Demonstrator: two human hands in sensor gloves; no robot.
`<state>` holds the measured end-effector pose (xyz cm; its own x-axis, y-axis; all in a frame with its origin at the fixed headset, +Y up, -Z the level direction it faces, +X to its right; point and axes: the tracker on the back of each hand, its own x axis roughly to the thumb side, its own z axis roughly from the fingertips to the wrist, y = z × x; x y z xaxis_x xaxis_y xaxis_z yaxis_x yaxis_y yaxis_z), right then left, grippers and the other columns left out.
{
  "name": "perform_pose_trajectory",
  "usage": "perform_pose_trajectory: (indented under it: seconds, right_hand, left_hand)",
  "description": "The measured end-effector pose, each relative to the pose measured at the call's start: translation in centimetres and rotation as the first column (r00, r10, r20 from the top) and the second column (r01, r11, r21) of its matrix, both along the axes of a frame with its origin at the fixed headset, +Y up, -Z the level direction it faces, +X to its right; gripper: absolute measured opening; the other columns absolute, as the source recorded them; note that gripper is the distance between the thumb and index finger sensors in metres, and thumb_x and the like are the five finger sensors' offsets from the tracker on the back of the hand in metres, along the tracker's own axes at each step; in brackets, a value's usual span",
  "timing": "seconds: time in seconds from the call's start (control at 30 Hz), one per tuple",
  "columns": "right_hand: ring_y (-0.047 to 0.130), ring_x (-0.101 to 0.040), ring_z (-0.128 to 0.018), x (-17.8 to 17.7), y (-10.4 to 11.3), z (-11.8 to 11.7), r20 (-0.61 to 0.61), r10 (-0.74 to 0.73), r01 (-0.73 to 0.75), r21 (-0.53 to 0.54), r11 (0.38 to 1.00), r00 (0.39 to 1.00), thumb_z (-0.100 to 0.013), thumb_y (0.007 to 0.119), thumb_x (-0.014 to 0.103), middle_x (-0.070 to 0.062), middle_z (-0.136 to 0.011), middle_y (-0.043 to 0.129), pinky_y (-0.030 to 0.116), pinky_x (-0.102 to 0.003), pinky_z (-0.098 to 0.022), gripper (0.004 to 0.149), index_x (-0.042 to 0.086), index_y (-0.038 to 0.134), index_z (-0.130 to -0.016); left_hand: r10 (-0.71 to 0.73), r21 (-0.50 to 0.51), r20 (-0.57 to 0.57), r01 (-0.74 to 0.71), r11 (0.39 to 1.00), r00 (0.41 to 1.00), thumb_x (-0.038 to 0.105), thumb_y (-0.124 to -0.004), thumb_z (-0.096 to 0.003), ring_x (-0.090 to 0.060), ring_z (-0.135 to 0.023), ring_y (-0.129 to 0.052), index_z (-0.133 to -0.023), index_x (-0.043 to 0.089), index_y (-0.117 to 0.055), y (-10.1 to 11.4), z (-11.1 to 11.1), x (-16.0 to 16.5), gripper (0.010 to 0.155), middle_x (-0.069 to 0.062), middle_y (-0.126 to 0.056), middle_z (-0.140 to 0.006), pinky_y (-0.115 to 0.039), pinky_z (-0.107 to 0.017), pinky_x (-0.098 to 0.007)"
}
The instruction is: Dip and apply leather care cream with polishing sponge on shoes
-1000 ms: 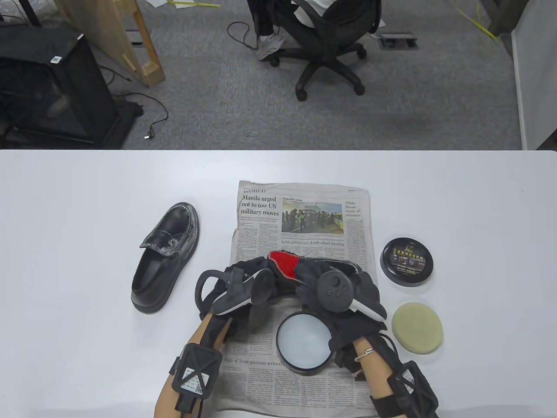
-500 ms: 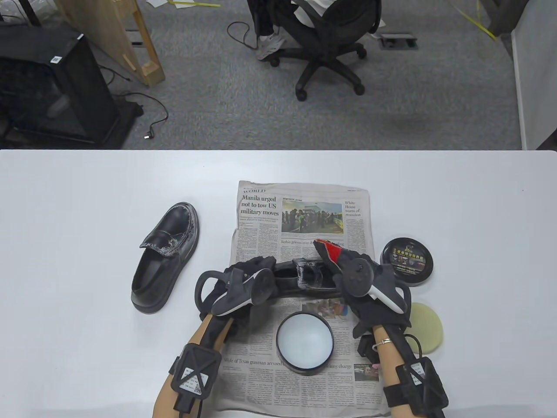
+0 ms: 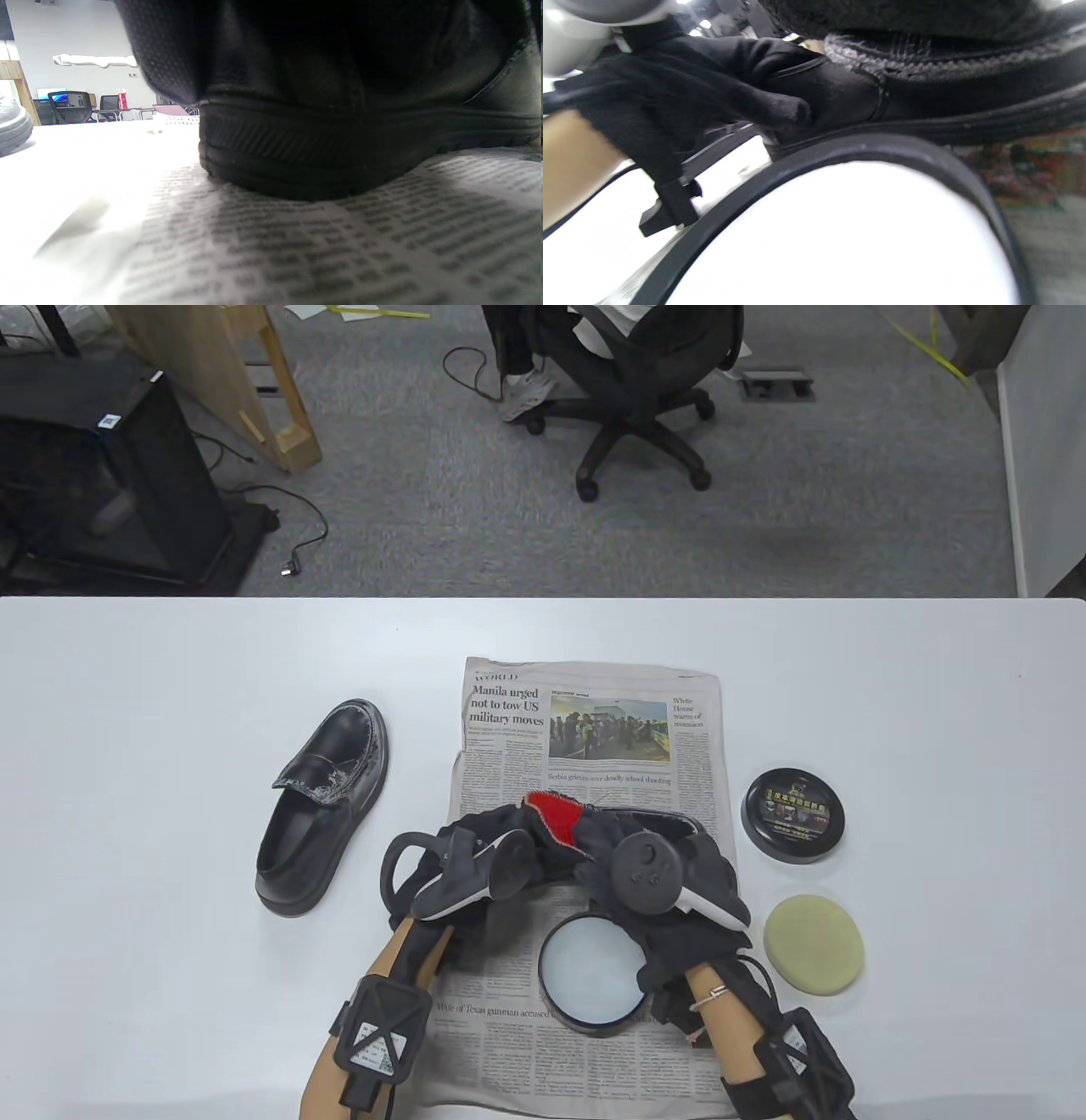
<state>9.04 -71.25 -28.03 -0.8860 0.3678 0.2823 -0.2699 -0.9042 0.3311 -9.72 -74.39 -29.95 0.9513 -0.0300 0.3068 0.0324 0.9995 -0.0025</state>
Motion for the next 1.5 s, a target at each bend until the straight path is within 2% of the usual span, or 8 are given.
perform_pose_trajectory:
  seconds: [0.23, 0.47, 0.6, 0.8, 0.97, 1.2, 1.33, 1.5]
  right_hand:
    - [0.026, -0.046, -0.11, 2.8, -2.5, -2.8, 0.186, 0.044, -0.03, -0.075, 0.997, 0.982, -0.067, 0.035, 0.042, -0.017, -0.122, 0.029, 0.029, -0.064, -0.072, 0.06, 0.013, 0.03, -0.119]
    - [0.024, -0.048, -0.108, 7.0, -3.1, -0.7, 0.262, 0.209, -0.21, -0.024, 0.977, 0.942, -0.066, 0.036, 0.04, -0.018, -0.12, 0.024, 0.032, -0.062, -0.072, 0.059, 0.013, 0.027, -0.118]
    - [0.028, -0.05, -0.107, 8.0, -2.9, 1.5, 0.234, 0.243, -0.251, 0.006, 0.968, 0.941, -0.066, 0.037, 0.039, -0.021, -0.119, 0.026, 0.036, -0.062, -0.072, 0.059, 0.011, 0.027, -0.117]
    - [0.031, -0.051, -0.108, 4.6, -1.9, 3.4, 0.059, 0.068, -0.07, 0.033, 0.997, 0.996, -0.067, 0.038, 0.04, -0.021, -0.12, 0.027, 0.041, -0.064, -0.072, 0.058, 0.013, 0.027, -0.118]
    - [0.03, -0.052, -0.109, 0.7, -0.6, 1.4, -0.016, -0.044, 0.044, 0.019, 0.999, 0.999, -0.067, 0.038, 0.041, -0.02, -0.122, 0.028, 0.04, -0.068, -0.071, 0.058, 0.017, 0.029, -0.118]
    - [0.024, -0.047, -0.11, 1.8, -2.5, -2.6, 0.159, -0.029, 0.042, -0.081, 0.996, 0.987, -0.067, 0.035, 0.042, -0.017, -0.123, 0.027, 0.027, -0.066, -0.071, 0.059, 0.016, 0.031, -0.119]
    - [0.019, -0.044, -0.11, 4.4, -3.2, -2.7, 0.241, 0.073, -0.054, -0.083, 0.995, 0.968, -0.066, 0.035, 0.042, -0.016, -0.122, 0.024, 0.023, -0.063, -0.071, 0.059, 0.015, 0.029, -0.119]
    - [0.017, -0.048, -0.107, 7.1, -3.6, -0.8, 0.262, 0.156, -0.149, -0.048, 0.988, 0.952, -0.066, 0.036, 0.041, -0.018, -0.12, 0.015, 0.028, -0.062, -0.072, 0.059, 0.015, 0.024, -0.118]
  left_hand:
    - [-0.009, -0.038, 0.005, 0.01, 0.999, 1.0, 0.061, -0.079, -0.0395, -0.023, -0.096, -0.085, -0.111, 0.031, -0.059, 0.2, -0.1, 0.1, 0.08, 0.002, -0.08, -0.111, -0.081, -0.064, -0.042]
    - [-0.027, -0.039, -0.001, 0.027, 0.999, 1.0, 0.06, -0.079, -0.0395, -0.025, -0.095, -0.086, -0.111, 0.024, -0.058, 0.2, -0.1, 0.3, 0.083, 0.001, -0.08, -0.111, -0.082, -0.063, -0.043]
    - [-0.028, -0.039, -0.003, 0.028, 0.999, 1.0, 0.059, -0.079, -0.0397, -0.025, -0.095, -0.086, -0.111, 0.024, -0.059, 0.2, -0.1, 0.3, 0.082, 0.001, -0.08, -0.111, -0.082, -0.062, -0.043]
    - [-0.011, -0.048, 0.005, 0.011, 0.999, 1.0, 0.059, -0.079, -0.04, -0.024, -0.096, -0.083, -0.109, 0.032, -0.062, 0.1, -0.2, 0.2, 0.076, 0.004, -0.079, -0.111, -0.08, -0.064, -0.043]
    - [-0.008, -0.046, 0.009, 0.008, 0.999, 1.0, 0.06, -0.079, -0.0395, -0.024, -0.097, -0.083, -0.109, 0.034, -0.061, 0.0, -0.1, 0.2, 0.076, 0.005, -0.078, -0.111, -0.08, -0.065, -0.044]
    - [-0.015, -0.031, 0.006, 0.015, 0.999, 1.0, 0.06, -0.079, -0.0394, -0.024, -0.095, -0.084, -0.109, 0.034, -0.061, 0.0, -0.1, 0.3, 0.076, 0.005, -0.08, -0.11, -0.08, -0.064, -0.043]
    - [-0.023, -0.022, -0.006, 0.023, 1.0, 1.0, 0.061, -0.078, -0.0393, -0.022, -0.093, -0.086, -0.108, 0.033, -0.063, 0.1, -0.1, 0.3, 0.076, 0.004, -0.082, -0.108, -0.081, -0.063, -0.041]
    - [-0.035, -0.013, -0.019, 0.034, 0.999, 0.999, 0.061, -0.078, -0.0393, -0.022, -0.091, -0.087, -0.108, 0.032, -0.065, 0.1, 0.0, 0.3, 0.075, 0.003, -0.084, -0.107, -0.082, -0.061, -0.04]
